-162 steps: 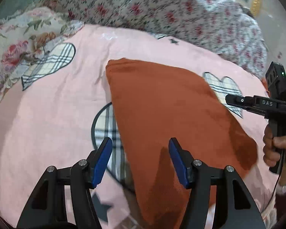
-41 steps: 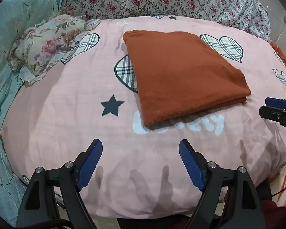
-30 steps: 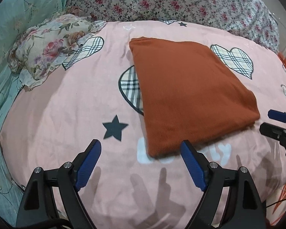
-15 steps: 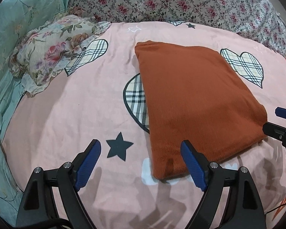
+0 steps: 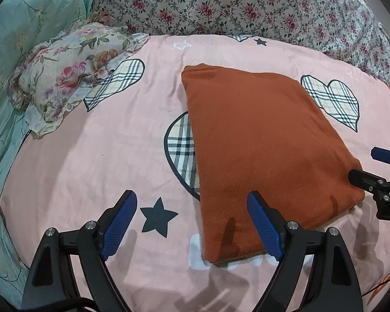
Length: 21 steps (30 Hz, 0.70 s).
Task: Fold small clothes
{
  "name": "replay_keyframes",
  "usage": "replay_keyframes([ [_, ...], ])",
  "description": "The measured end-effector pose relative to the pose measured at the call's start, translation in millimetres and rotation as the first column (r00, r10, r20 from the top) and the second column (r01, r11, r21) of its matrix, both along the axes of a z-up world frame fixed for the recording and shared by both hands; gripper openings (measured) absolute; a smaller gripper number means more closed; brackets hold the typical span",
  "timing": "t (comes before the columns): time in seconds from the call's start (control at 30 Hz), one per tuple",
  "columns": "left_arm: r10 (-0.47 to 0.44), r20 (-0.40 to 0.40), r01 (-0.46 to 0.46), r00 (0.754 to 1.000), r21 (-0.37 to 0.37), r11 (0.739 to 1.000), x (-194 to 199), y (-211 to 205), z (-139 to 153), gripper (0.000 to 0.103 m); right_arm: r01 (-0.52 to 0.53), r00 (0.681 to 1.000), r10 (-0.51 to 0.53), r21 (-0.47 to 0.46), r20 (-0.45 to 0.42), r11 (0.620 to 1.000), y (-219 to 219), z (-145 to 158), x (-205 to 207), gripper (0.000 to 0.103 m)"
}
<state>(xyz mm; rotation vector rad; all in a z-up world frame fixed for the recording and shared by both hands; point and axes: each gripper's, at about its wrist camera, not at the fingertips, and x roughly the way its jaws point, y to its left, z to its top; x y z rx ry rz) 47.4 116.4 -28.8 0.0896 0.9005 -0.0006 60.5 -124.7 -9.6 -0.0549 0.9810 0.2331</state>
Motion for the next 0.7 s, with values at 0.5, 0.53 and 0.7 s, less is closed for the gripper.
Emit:
replay_keyframes([
  [0.5, 0.002, -0.004, -0.002, 1.0, -0.012, 1.0, 12, -6, -2, 0.088, 0.005, 1.0, -0.004, -0.034, 0.024, 0.999, 2, 5, 8, 0.095],
  [0.53, 0.001, -0.005, -0.002, 1.0, -0.011, 1.0, 12, -6, -2, 0.088, 0.004, 1.0, -0.003, -0.032, 0.025, 0.999, 2, 5, 8, 0.095],
  [0.7, 0.003, -0.008, -0.003, 1.0, -0.005, 1.0, 16, -8, -4, 0.088, 0.001, 1.0, -0.001, -0.019, 0.021, 1.0, 0, 3, 12, 0.096],
])
